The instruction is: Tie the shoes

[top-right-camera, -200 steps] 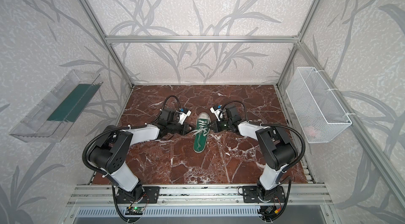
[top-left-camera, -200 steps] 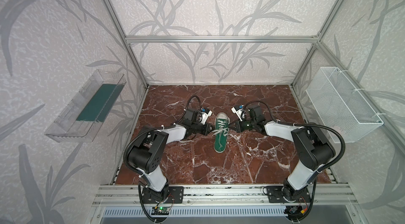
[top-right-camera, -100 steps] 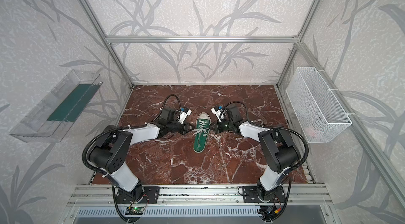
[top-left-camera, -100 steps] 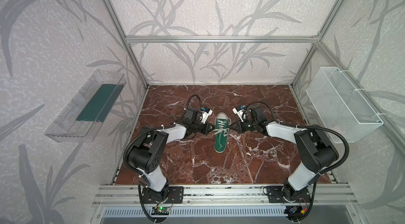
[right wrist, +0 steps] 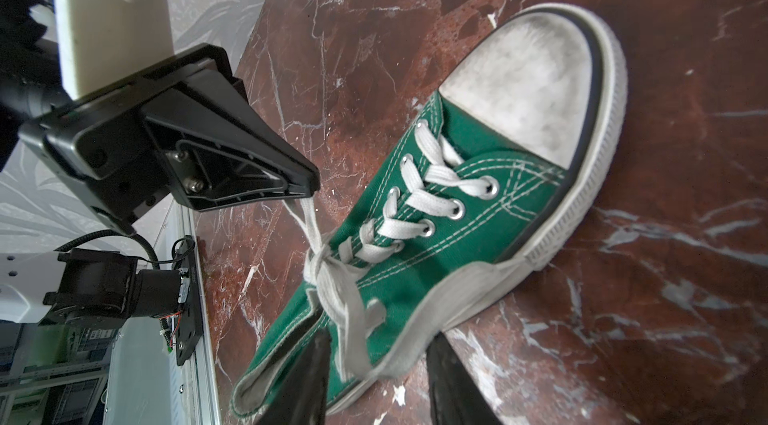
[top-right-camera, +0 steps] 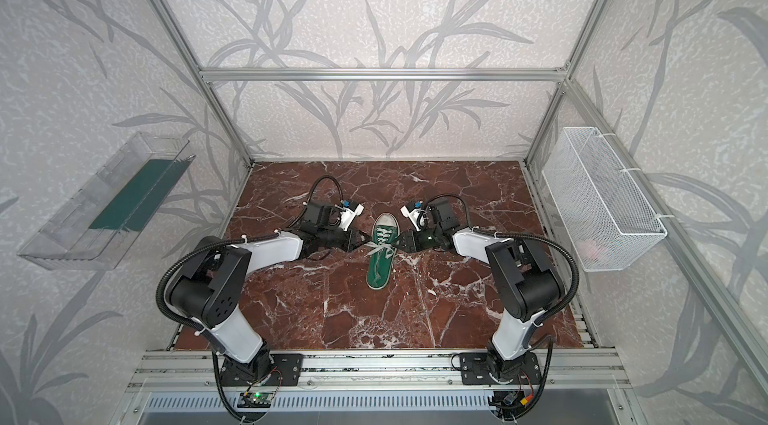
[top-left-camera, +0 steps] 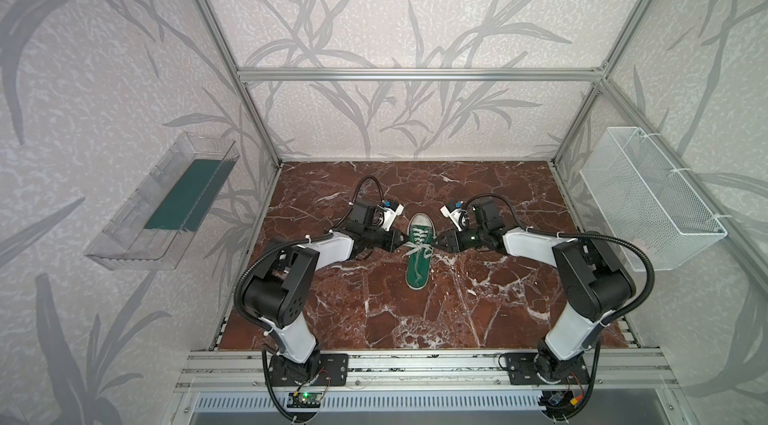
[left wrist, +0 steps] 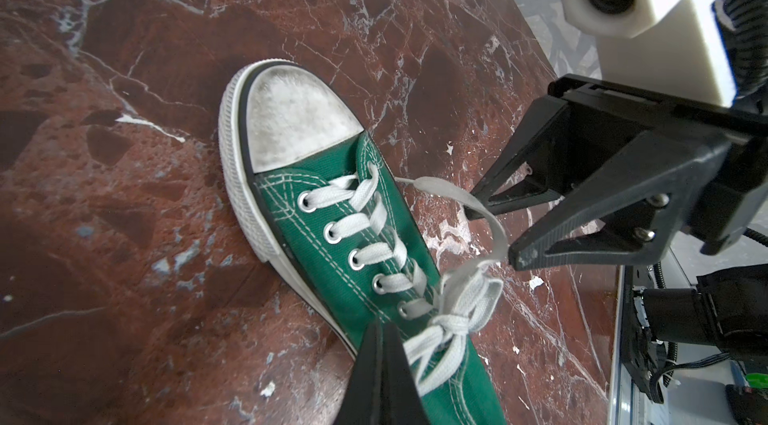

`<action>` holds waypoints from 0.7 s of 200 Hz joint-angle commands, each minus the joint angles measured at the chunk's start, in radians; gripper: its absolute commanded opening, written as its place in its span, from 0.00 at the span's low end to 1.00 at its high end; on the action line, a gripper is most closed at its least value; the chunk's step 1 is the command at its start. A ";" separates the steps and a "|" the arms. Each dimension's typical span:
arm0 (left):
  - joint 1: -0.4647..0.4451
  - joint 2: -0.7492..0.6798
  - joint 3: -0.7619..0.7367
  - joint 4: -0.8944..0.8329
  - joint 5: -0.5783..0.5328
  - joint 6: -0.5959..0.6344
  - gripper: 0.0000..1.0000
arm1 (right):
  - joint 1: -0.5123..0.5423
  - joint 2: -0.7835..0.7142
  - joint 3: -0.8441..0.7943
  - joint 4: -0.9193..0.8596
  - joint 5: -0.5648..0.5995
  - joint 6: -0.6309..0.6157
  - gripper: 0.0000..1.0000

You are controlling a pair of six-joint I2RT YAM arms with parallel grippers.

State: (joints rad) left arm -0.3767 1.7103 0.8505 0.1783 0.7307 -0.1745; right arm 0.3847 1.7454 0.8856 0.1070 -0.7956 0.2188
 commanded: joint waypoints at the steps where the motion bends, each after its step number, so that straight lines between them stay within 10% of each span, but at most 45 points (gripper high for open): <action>1: 0.004 0.013 0.031 -0.014 0.011 0.011 0.00 | -0.006 -0.031 0.004 -0.035 -0.027 -0.036 0.42; 140: 0.004 0.014 0.032 -0.017 0.010 0.011 0.00 | 0.027 -0.085 -0.008 -0.111 -0.052 -0.100 0.53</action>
State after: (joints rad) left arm -0.3767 1.7134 0.8539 0.1711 0.7315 -0.1749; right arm 0.3836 1.6249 0.8177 0.0597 -0.8150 0.1699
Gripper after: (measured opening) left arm 0.047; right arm 0.537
